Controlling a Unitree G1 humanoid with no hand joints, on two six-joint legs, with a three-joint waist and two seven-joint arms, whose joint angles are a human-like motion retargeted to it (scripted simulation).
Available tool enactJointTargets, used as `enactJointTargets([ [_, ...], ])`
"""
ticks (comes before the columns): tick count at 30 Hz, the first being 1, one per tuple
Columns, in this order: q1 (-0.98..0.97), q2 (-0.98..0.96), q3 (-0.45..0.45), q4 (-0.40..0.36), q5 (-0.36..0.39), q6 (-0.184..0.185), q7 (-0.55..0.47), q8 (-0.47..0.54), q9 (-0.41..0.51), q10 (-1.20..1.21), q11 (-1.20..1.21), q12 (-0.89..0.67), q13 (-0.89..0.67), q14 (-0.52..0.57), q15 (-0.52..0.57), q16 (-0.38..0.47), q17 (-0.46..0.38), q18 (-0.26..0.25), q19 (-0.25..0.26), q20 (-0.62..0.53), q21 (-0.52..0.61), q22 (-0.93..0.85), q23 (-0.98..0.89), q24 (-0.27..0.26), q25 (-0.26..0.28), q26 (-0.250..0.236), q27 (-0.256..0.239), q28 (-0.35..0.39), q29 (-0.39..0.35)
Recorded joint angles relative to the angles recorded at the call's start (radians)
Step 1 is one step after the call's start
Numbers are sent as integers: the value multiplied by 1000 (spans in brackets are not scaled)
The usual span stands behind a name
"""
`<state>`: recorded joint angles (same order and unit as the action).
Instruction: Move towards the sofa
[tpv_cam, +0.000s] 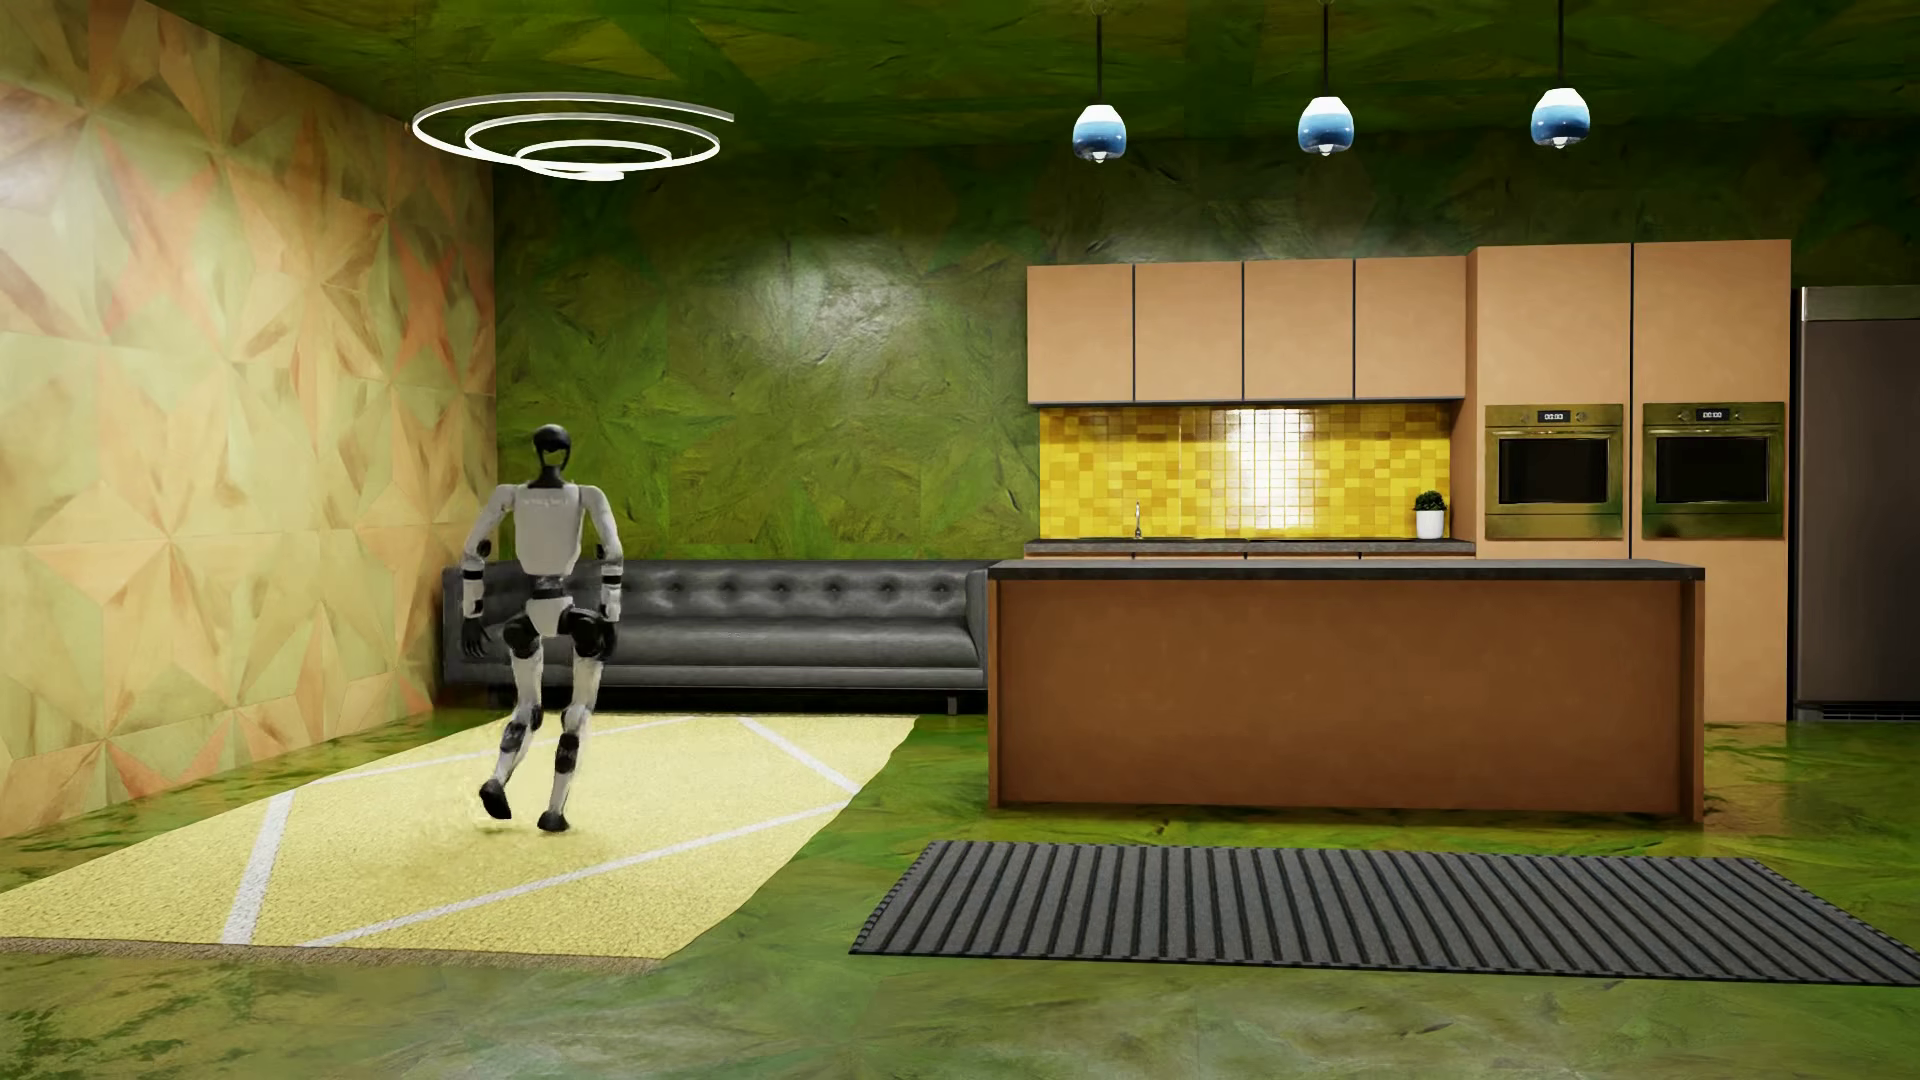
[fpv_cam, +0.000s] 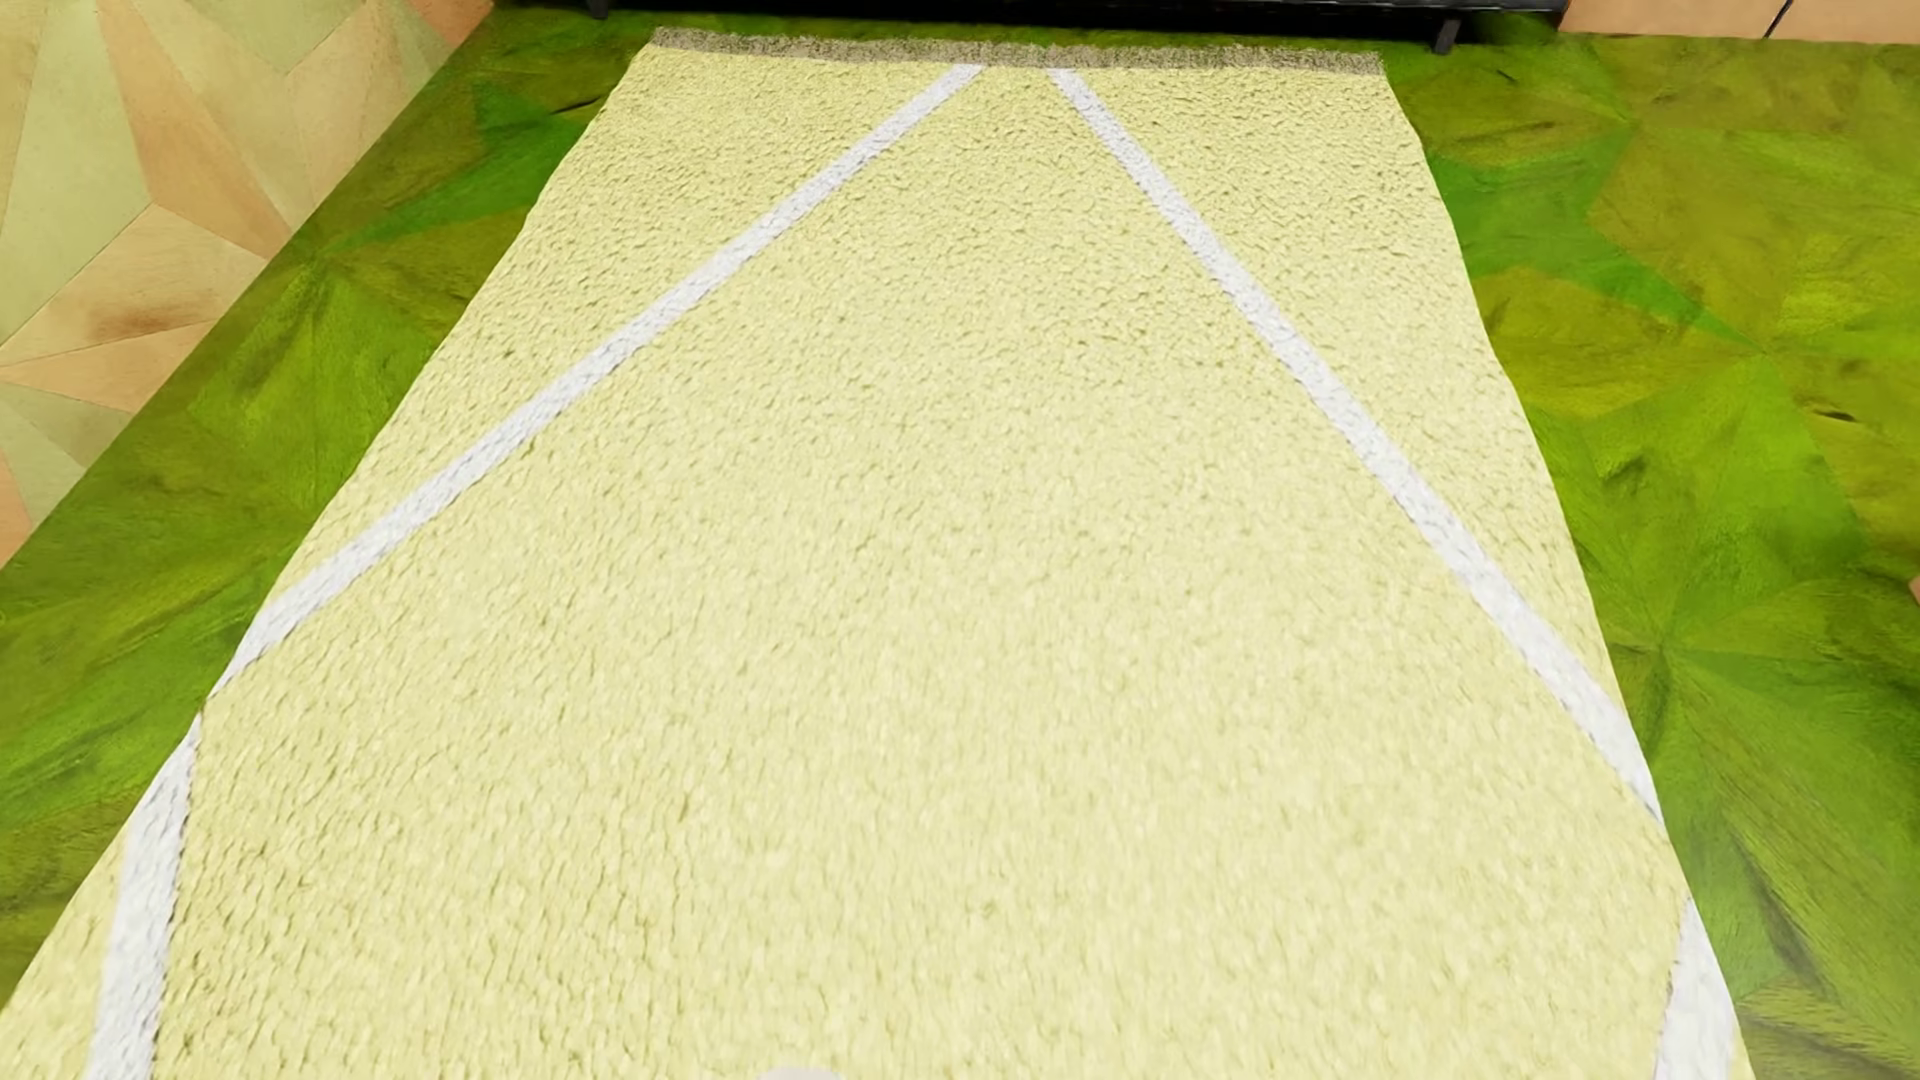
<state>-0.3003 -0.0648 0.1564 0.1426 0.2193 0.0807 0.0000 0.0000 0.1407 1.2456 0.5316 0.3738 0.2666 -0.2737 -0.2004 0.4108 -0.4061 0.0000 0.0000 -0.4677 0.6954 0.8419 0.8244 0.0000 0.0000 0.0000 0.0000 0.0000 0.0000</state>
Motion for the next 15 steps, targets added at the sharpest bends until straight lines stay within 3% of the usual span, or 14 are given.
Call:
enactJointTargets([
  [1, -56, 108, 58, -31, -30, -10, 0, 0, 6, -120, -38, 31, -31, -2, -57, -2, -8, 0, 0, -11, -59, 14, -58, 0, 0, 0, 0, 0, 0],
  [3, -158, 259, 149, -25, -59, -9, 0, 0, -15, -425, -97, 80, -107, 63, -163, -6, -23, 0, 0, -40, -181, 43, -170, 0, 0, 0, 0, 0, 0],
  [5, -201, 379, 189, -23, -79, -4, 0, 0, -51, -749, -124, 127, -191, 94, -235, -9, -42, 0, 0, -46, -256, 52, -261, 0, 0, 0, 0, 0, 0],
  [7, -243, 463, 263, -6, -152, -7, 0, 0, -64, -723, -100, 154, -221, 75, -200, -6, -51, 0, 0, -46, -317, 61, -315, 0, 0, 0, 0, 0, 0],
  [8, -288, 475, 282, -19, -206, -30, 0, 0, -66, -585, -40, 150, -214, 150, -122, -7, -41, 0, 0, -60, -334, 87, -317, 0, 0, 0, 0, 0, 0],
  [9, -300, 465, 274, -64, -264, -69, 0, 0, -52, -454, 77, 129, -189, 163, 19, -10, -12, 0, 0, -82, -336, 140, -282, 0, 0, 0, 0, 0, 0],
  [10, -249, 405, 245, -91, -285, -75, 0, 0, -43, -388, 267, 94, -161, 114, 179, -19, -2, 0, 0, -85, -329, 172, -244, 0, 0, 0, 0, 0, 0],
  [11, -198, 276, 207, -107, -256, -62, 0, 0, -50, -370, 534, 85, -149, 53, 295, -37, -8, 0, 0, -60, -275, 145, -204, 0, 0, 0, 0, 0, 0],
  [12, -103, 168, 131, -148, -259, -71, 0, 0, -37, -407, 747, 70, -144, 37, 284, -46, -1, 0, 0, -43, -212, 101, -150, 0, 0, 0, 0, 0, 0],
  [13, -6, 77, 47, -162, -224, -51, 0, 0, -26, -461, 851, 45, -123, 44, 264, -53, 7, 0, 0, -23, -153, 49, -90, 0, 0, 0, 0, 0, 0],
  [15, 183, -126, -92, -166, -171, 4, 0, 0, -24, -582, 821, -14, -2, 45, 291, -72, 6, 0, 0, 18, -163, -89, -64, 0, 0, 0, 0, 0, 0],
])
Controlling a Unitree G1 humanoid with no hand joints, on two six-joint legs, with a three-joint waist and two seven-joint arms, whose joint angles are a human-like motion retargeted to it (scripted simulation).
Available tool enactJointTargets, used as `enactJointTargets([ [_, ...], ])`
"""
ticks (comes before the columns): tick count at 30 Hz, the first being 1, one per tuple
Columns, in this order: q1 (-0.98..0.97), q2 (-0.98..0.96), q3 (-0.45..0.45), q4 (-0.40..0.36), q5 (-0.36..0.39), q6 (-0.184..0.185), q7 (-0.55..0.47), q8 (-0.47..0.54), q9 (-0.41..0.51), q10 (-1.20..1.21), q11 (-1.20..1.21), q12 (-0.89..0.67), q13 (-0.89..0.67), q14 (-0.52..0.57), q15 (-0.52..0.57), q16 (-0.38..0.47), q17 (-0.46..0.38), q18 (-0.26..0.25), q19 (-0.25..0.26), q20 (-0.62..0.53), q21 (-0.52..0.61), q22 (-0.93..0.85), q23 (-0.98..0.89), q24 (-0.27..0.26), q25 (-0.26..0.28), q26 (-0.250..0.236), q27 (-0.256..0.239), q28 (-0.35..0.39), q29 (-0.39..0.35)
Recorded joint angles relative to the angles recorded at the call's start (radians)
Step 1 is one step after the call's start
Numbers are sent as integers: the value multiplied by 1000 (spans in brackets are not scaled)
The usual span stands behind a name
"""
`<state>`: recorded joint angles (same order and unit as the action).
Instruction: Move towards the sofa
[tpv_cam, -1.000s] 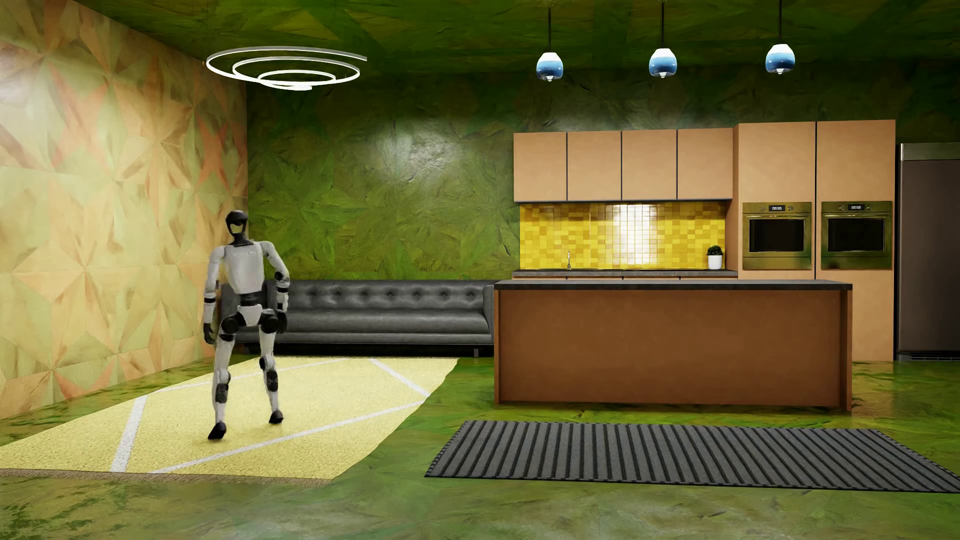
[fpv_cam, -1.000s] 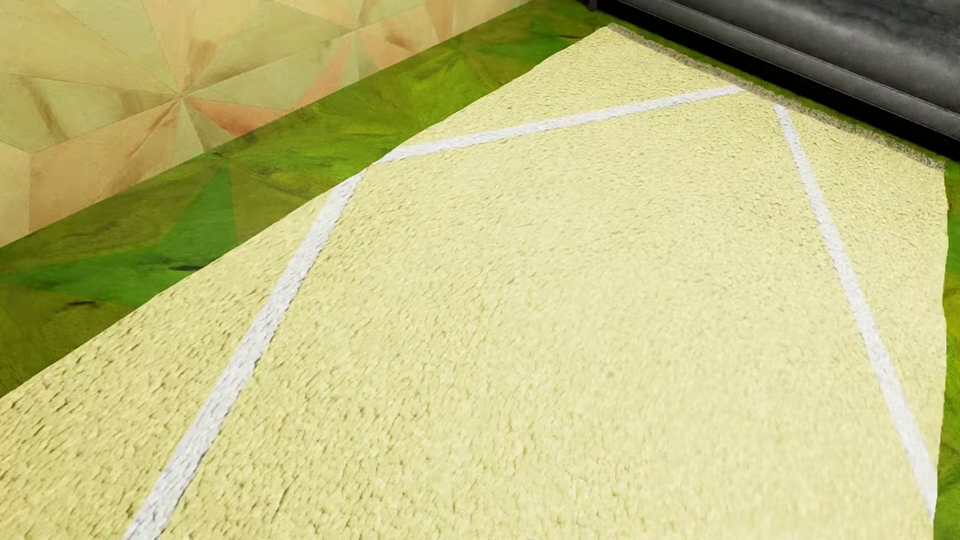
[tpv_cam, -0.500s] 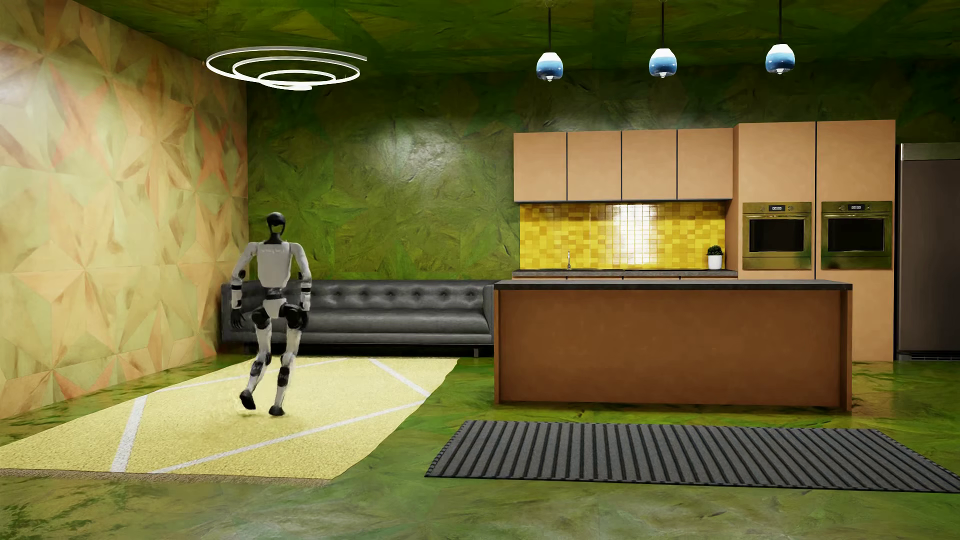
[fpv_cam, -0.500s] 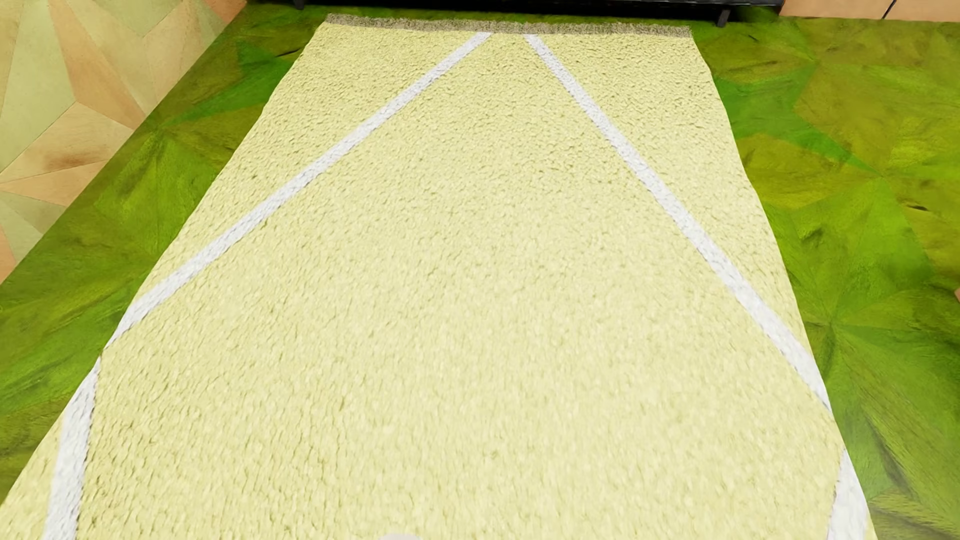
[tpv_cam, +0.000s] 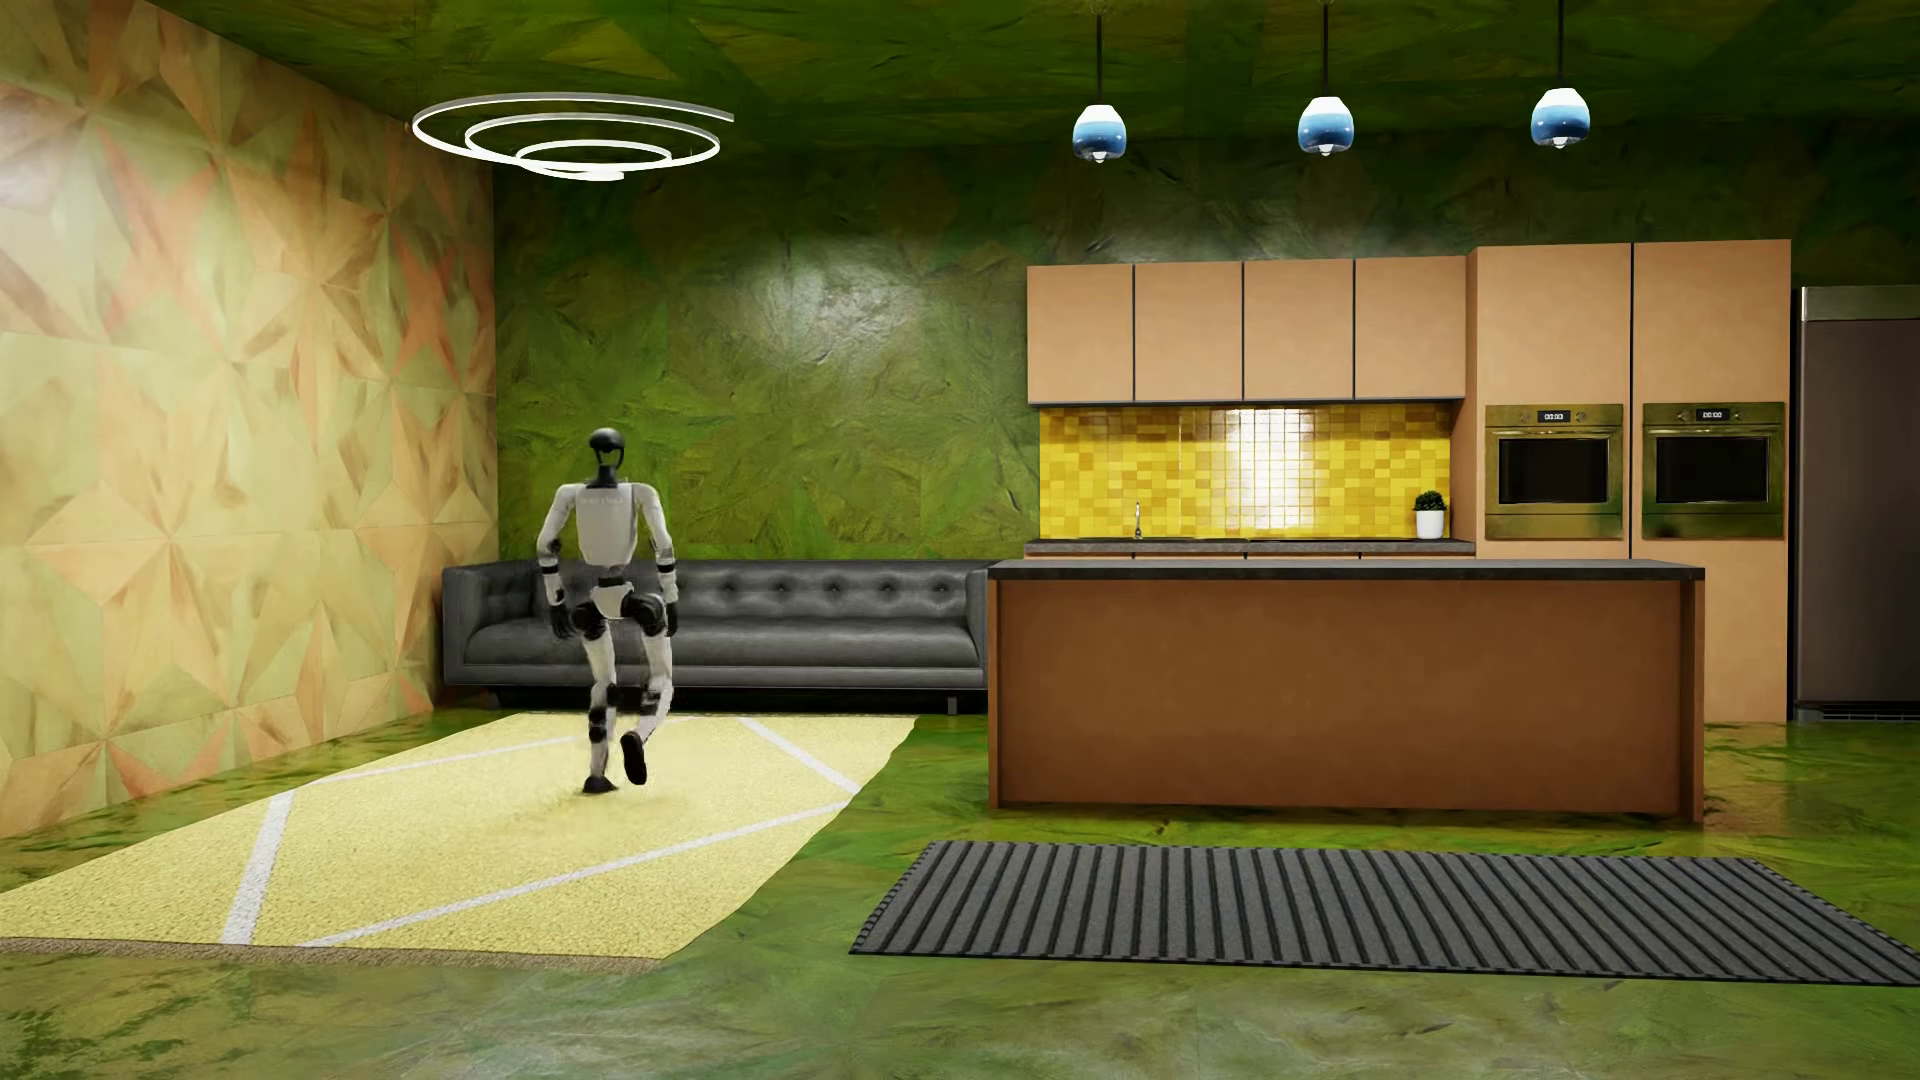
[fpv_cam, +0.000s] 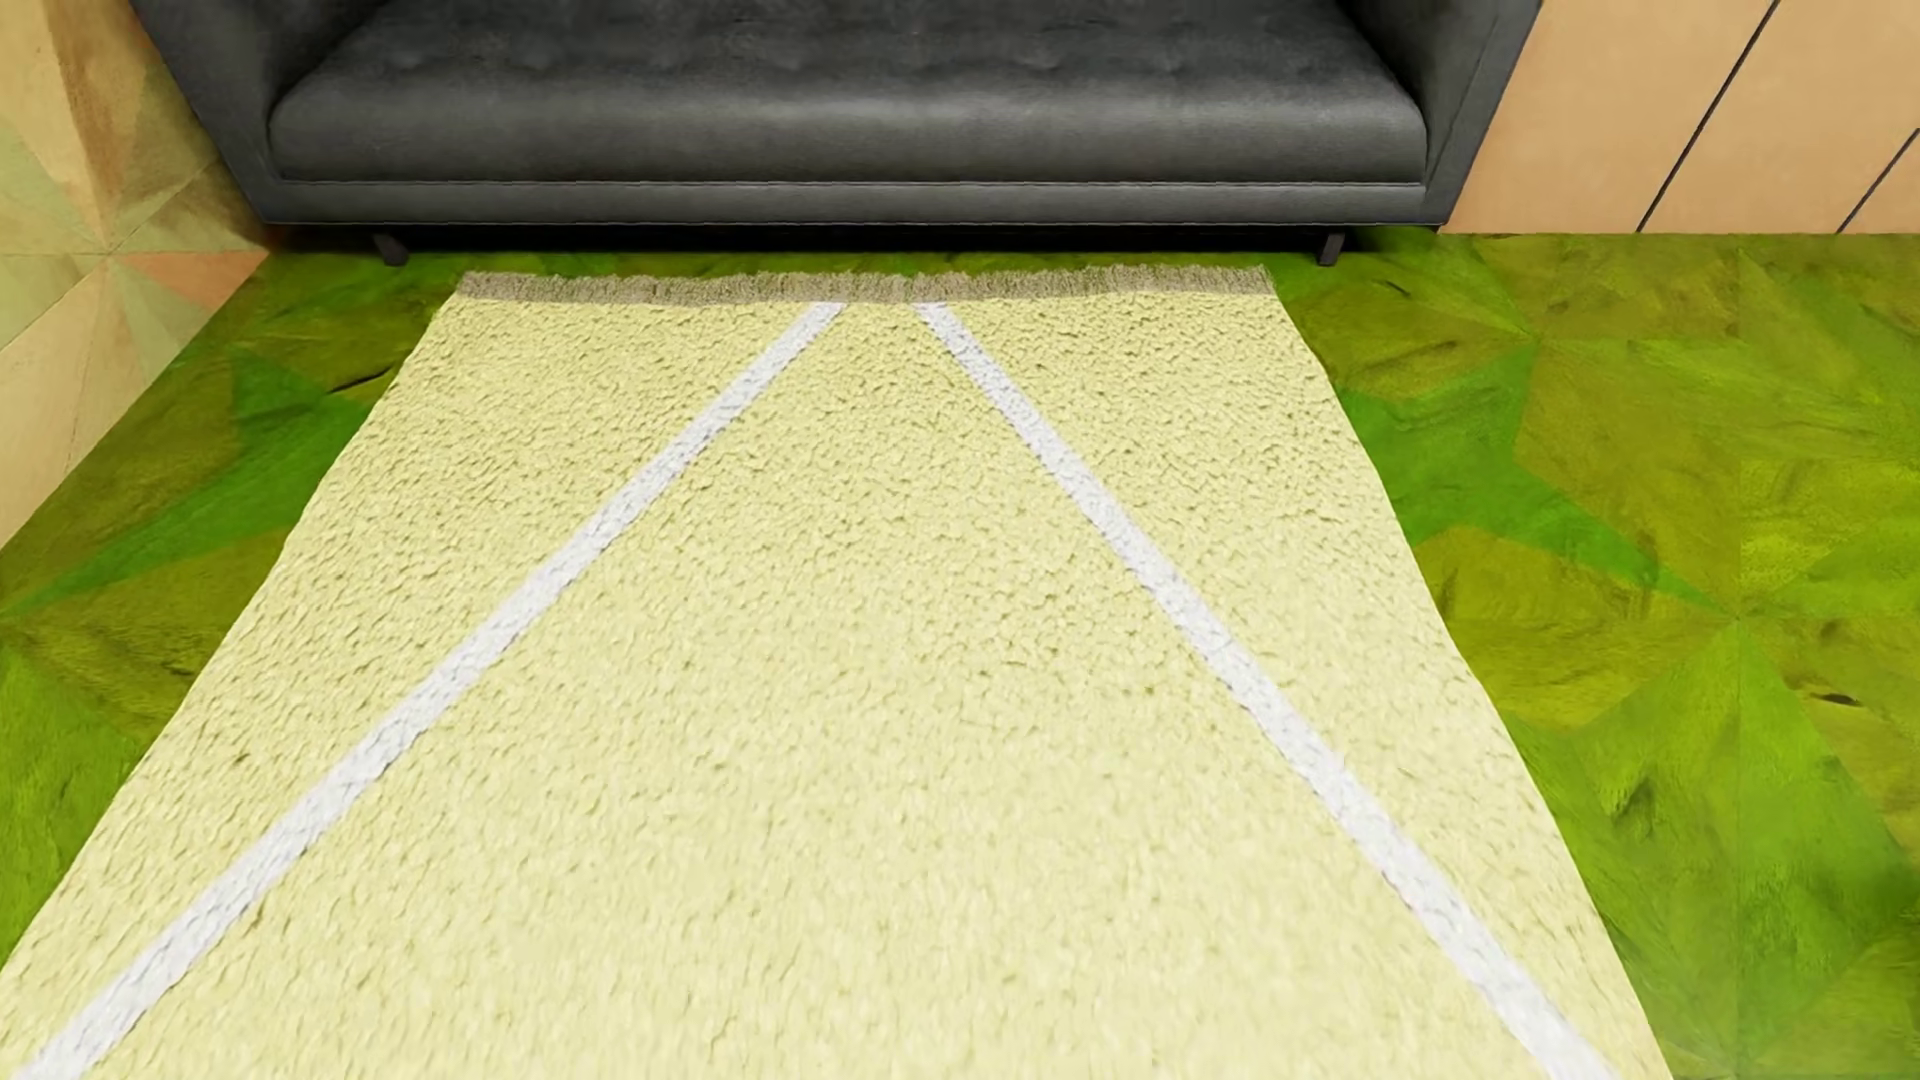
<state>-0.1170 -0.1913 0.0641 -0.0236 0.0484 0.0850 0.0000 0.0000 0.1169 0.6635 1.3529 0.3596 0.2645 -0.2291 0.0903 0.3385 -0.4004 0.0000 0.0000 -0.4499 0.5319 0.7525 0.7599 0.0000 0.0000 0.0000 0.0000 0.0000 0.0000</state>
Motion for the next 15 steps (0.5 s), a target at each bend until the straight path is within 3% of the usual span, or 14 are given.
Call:
enactJointTargets([
  [1, 96, -69, -43, 4, 18, 0, 0, 0, 5, -56, -163, -29, -1, -4, 74, 4, 36, 0, 0, 41, 94, -67, 167, 0, 0, 0, 0, 0, 0],
  [3, 265, -171, -126, 27, 30, 15, 0, 0, -3, -146, -590, -86, 94, -33, 208, 6, 13, 0, 0, 84, 196, -211, 189, 0, 0, 0, 0, 0, 0],
  [4, 334, -192, -158, 33, 18, 4, 0, 0, -9, -164, -787, -123, 128, -67, 66, 18, 19, 0, 0, 113, 220, -266, 213, 0, 0, 0, 0, 0, 0],
  [5, 378, -218, -191, 42, 4, -5, 0, 0, -18, -167, -895, -155, 158, -107, -237, 31, 17, 0, 0, 126, 257, -306, 222, 0, 0, 0, 0, 0, 0],
  [6, 411, -246, -222, 62, -10, -11, 0, 0, -26, -155, -870, -176, 185, -144, -437, 39, 20, 0, 0, 151, 271, -328, 232, 0, 0, 0, 0, 0, 0],
  [7, 444, -270, -258, 83, -6, -10, 0, 0, -22, -132, -876, -187, 205, -141, -443, 40, 22, 0, 0, 172, 293, -330, 242, 0, 0, 0, 0, 0, 0],
  [8, 489, -290, -278, 108, 12, 1, 0, 0, -16, -106, -856, -184, 218, -94, -262, 30, 22, 0, 0, 191, 310, -298, 258, 0, 0, 0, 0, 0, 0],
  [9, 485, -327, -271, 124, 42, 15, 0, 0, -36, -43, -812, -167, 222, 31, 0, 17, 27, 0, 0, 203, 322, -258, 271, 0, 0, 0, 0, 0, 0],
  [10, 442, -331, -254, 172, 89, 49, 0, 0, -41, 117, -729, -147, 211, 230, 131, -8, 27, 0, 0, 188, 349, -174, 289, 0, 0, 0, 0, 0, 0],
  [11, 397, -277, -229, 187, 120, 55, 0, 0, -28, 288, -673, -124, 192, 397, 129, -26, 23, 0, 0, 160, 342, -76, 287, 0, 0, 0, 0, 0, 0],
  [12, 278, -216, -205, 186, 146, 43, 0, 0, -18, 501, -666, -111, 154, 384, 103, -17, 35, 0, 0, 108, 327, 6, 269, 0, 0, 0, 0, 0, 0],
  [13, 178, -118, -159, 201, 167, 47, 0, 0, 4, 671, -692, -117, 124, 224, 52, -29, 23, 0, 0, 46, 294, 92, 218, 0, 0, 0, 0, 0, 0],
  [14, 93, -26, -80, 187, 168, 22, 0, 0, 5, 749, -716, -96, 87, 71, -1, -25, 23, 0, 0, 11, 260, 156, 174, 0, 0, 0, 0, 0, 0],
  [15, 14, 66, -13, 179, 160, 2, 0, 0, 3, 747, -748, -62, 39, -2, -54, -22, 18, 0, 0, -22, 241, 204, 134, 0, 0, 0, 0, 0, 0],
])
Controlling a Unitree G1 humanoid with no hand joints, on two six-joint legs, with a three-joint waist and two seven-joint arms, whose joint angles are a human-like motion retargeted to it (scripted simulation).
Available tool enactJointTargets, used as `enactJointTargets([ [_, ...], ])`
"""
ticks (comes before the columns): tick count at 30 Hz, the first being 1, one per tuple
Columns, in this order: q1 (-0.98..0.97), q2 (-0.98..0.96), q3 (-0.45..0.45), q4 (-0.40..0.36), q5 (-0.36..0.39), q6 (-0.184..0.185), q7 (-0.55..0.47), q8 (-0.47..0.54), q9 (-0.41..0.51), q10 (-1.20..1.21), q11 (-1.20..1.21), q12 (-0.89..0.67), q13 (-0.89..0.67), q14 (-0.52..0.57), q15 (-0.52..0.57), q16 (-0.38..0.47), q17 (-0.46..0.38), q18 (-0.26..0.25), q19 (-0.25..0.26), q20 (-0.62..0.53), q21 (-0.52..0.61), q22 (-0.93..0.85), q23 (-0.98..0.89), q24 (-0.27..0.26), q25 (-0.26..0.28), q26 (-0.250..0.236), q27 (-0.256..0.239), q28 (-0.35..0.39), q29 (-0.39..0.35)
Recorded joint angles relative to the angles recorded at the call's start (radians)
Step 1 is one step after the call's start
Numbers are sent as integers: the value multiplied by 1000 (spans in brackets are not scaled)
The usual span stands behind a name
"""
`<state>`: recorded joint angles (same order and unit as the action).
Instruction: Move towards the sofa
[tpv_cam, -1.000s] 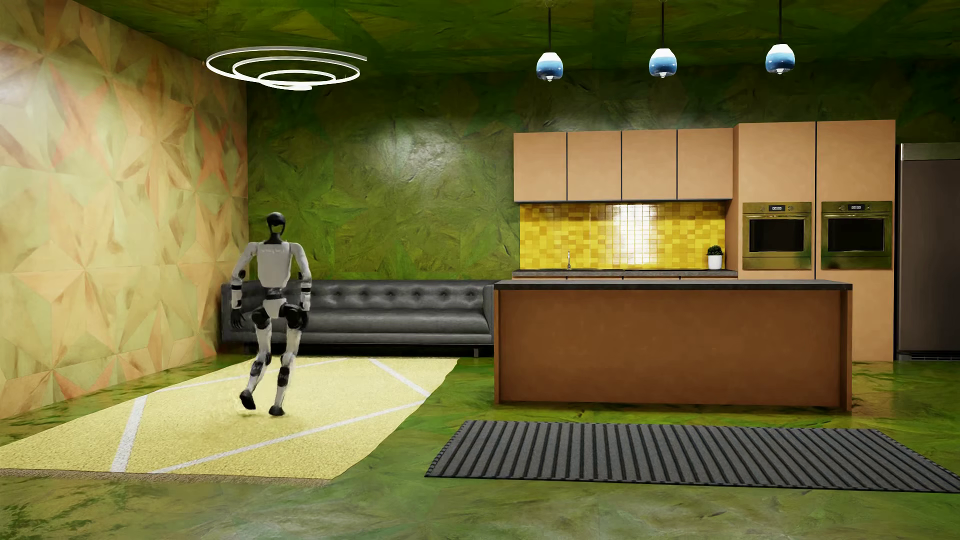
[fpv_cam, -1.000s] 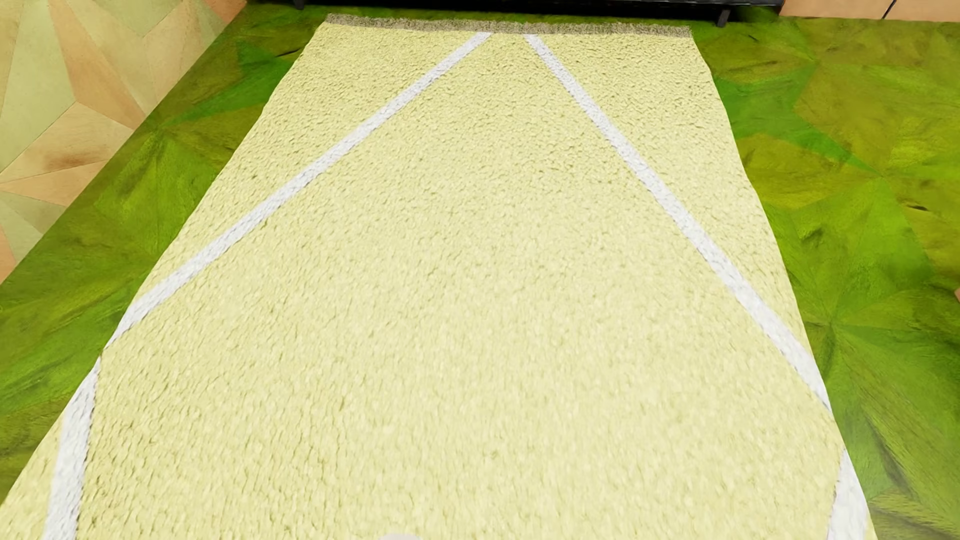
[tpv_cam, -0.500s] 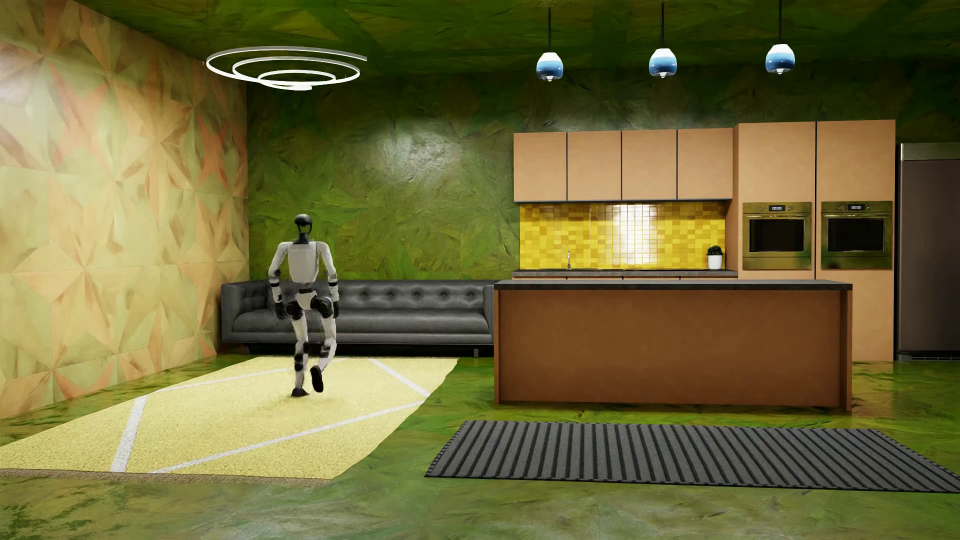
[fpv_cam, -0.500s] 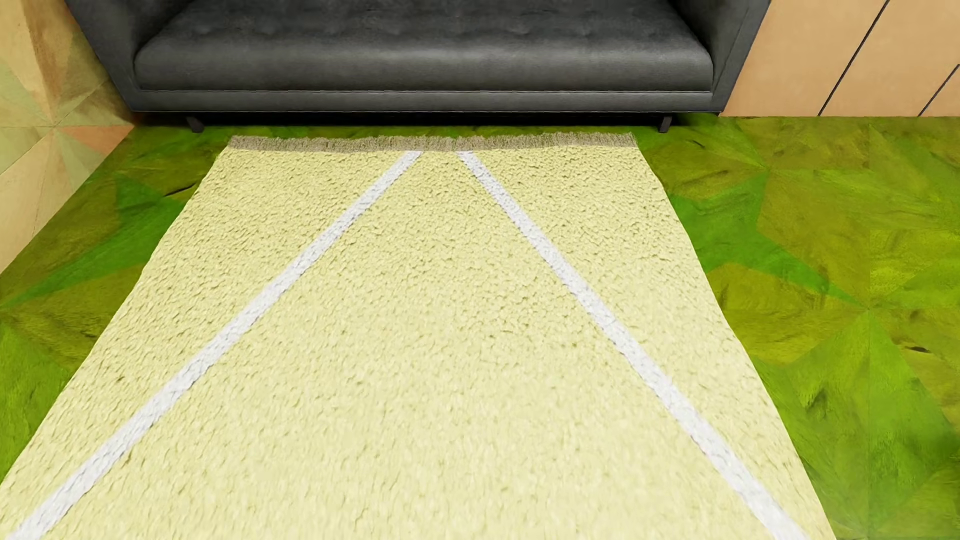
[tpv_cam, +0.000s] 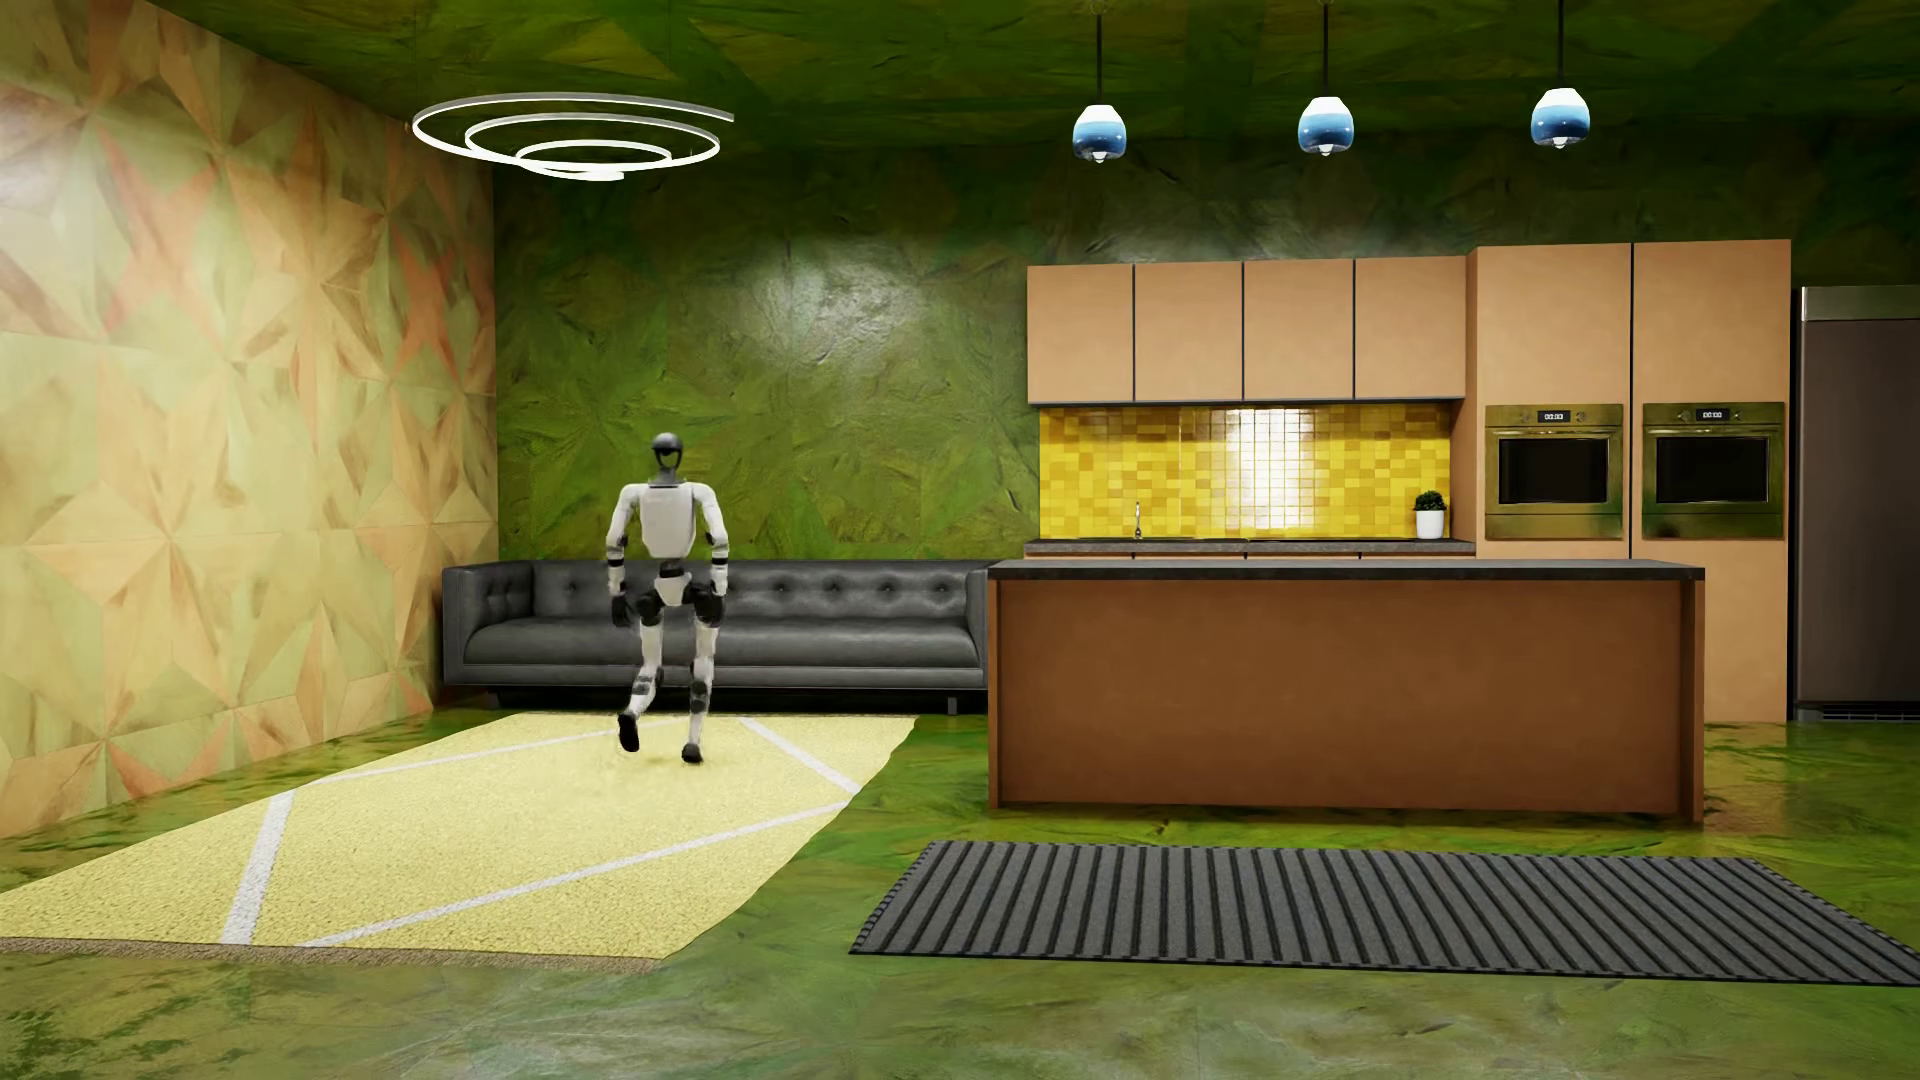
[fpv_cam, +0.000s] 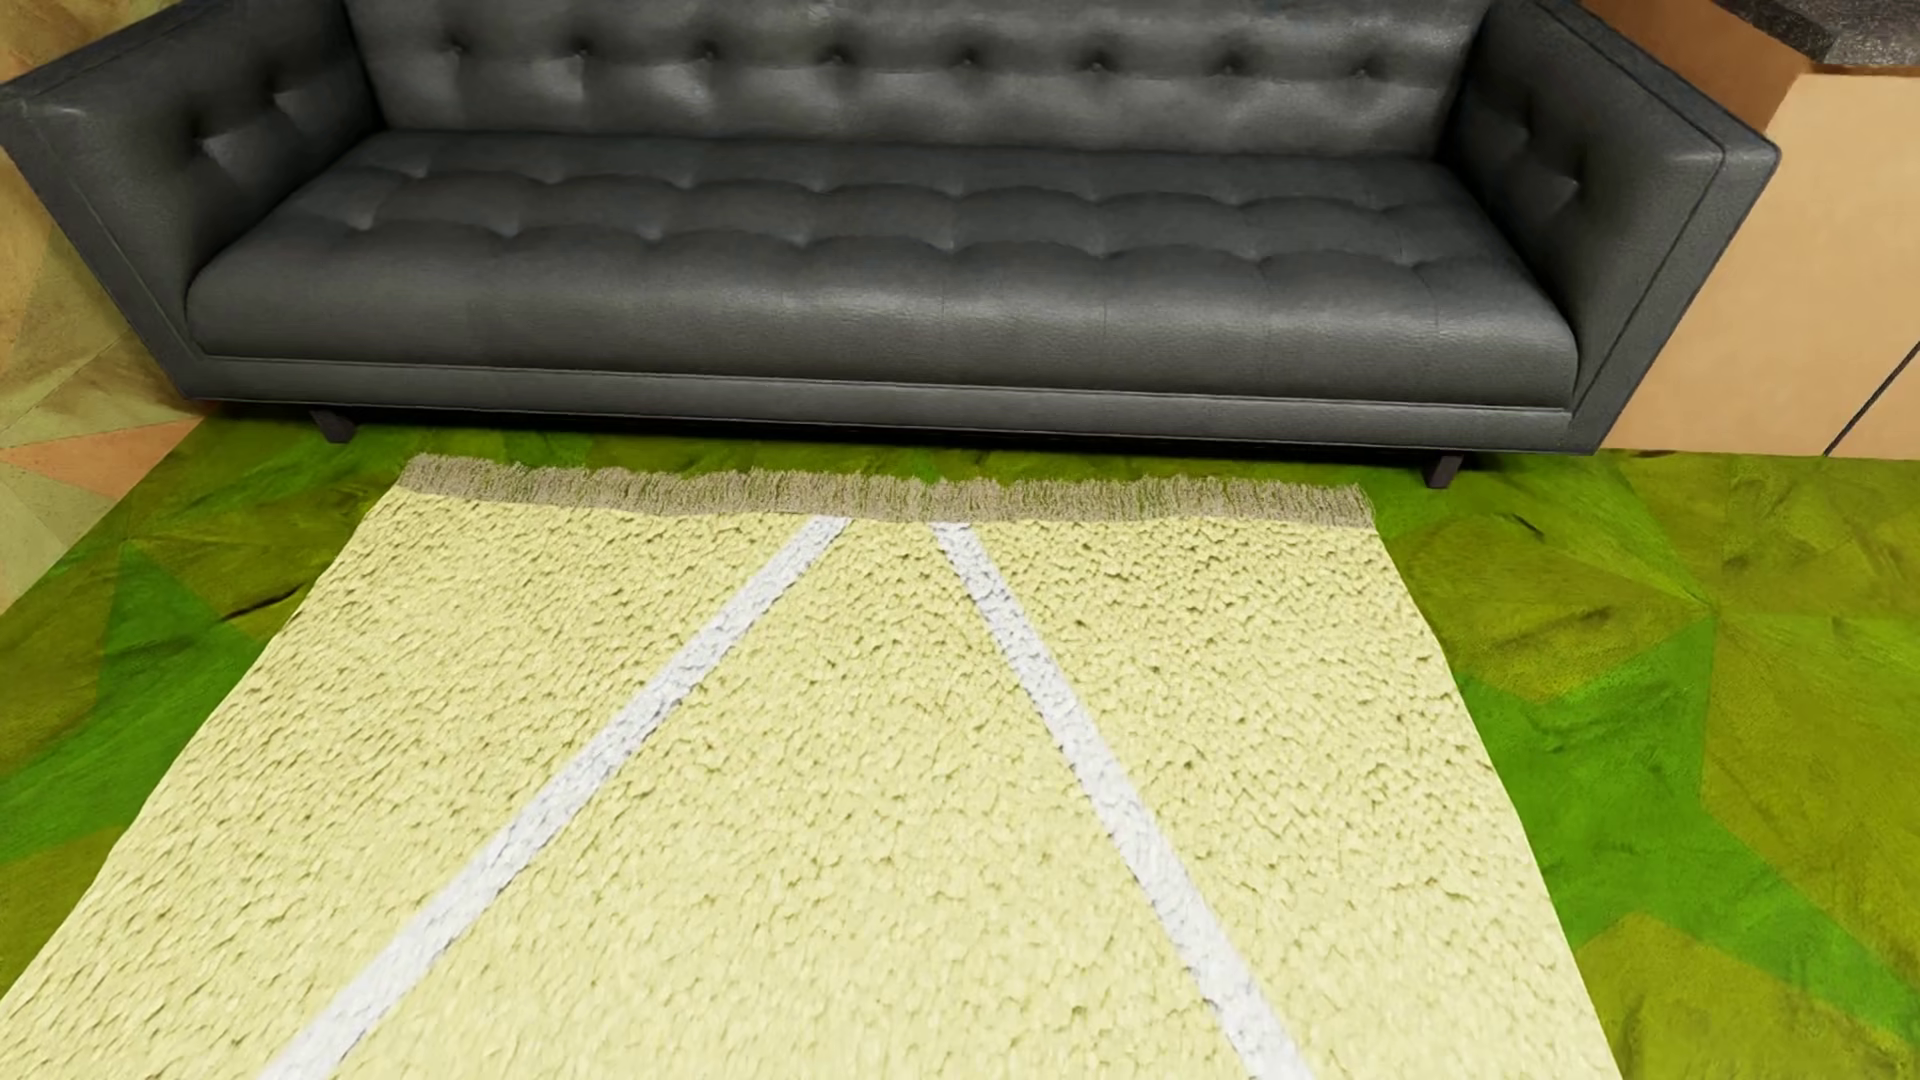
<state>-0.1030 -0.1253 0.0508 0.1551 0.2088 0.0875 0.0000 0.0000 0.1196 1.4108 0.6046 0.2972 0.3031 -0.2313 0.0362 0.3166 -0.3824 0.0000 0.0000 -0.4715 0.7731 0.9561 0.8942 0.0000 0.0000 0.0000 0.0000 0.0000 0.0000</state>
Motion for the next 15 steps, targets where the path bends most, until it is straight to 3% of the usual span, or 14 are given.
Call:
enactJointTargets([
  [2, -116, 181, 107, -17, -35, -29, 0, 0, -5, -225, -81, 93, -80, -19, -131, 13, -26, 0, 0, -19, -96, 30, -136, 0, 0, 0, 0, 0, 0],
  [4, -181, 334, 179, -6, -62, -36, 0, 0, -21, -598, -163, 164, -163, 87, -269, 34, -38, 0, 0, -28, -225, 36, -225, 0, 0, 0, 0, 0, 0],
  [5, -217, 364, 209, 1, -66, -31, 0, 0, -40, -789, -174, 181, -206, 212, -325, 39, -40, 0, 0, -32, -304, 39, -262, 0, 0, 0, 0, 0, 0],
  [6, -241, 393, 231, 6, -82, -33, 0, 0, -57, -853, -173, 192, -244, 558, -363, 44, -45, 0, 0, -37, -357, 39, -295, 0, 0, 0, 0, 0, 0],
  [7, -265, 400, 261, 9, -102, -33, 0, 0, -67, -1296, -155, 193, -271, 763, -376, 41, -51, 0, 0, -39, -402, 53, -331, 0, 0, 0, 0, 0, 0],
  [8, -313, 444, 258, 6, -101, -30, 0, 0, -78, -912, -147, 202, -286, 763, -364, 33, -51, 0, 0, -3, -407, 72, -335, 0, 0, 0, 0, 0, 0],
  [9, -319, 466, 278, -17, -133, -37, 0, 0, -78, -839, -101, 200, -271, 498, -322, 25, -50, 0, 0, 12, -427, 83, -353, 0, 0, 0, 0, 0, 0],
  [11, -312, 432, 258, -112, -185, -53, 0, 0, -105, -717, 143, 209, -188, 210, -105, 19, -14, 0, 0, 23, -460, 110, -340, 0, 0, 0, 0, 0, 0],
  [13, -153, 305, 238, -129, -224, -69, 0, 0, -58, -636, 552, 177, -143, 72, 72, 13, 41, 0, 0, 56, -429, 64, -208, 0, 0, 0, 0, 0, 0],
  [14, -100, 214, 209, -141, -213, -64, 0, 0, -43, -642, 730, 132, -151, 41, 73, 10, 53, 0, 0, 73, -361, 73, -107, 0, 0, 0, 0, 0, 0],
  [15, -56, 130, 143, -168, -225, -58, 0, 0, -29, -678, 811, 85, -152, 41, 76, 18, 27, 0, 0, 61, -186, -11, -60, 0, 0, 0, 0, 0, 0],
])
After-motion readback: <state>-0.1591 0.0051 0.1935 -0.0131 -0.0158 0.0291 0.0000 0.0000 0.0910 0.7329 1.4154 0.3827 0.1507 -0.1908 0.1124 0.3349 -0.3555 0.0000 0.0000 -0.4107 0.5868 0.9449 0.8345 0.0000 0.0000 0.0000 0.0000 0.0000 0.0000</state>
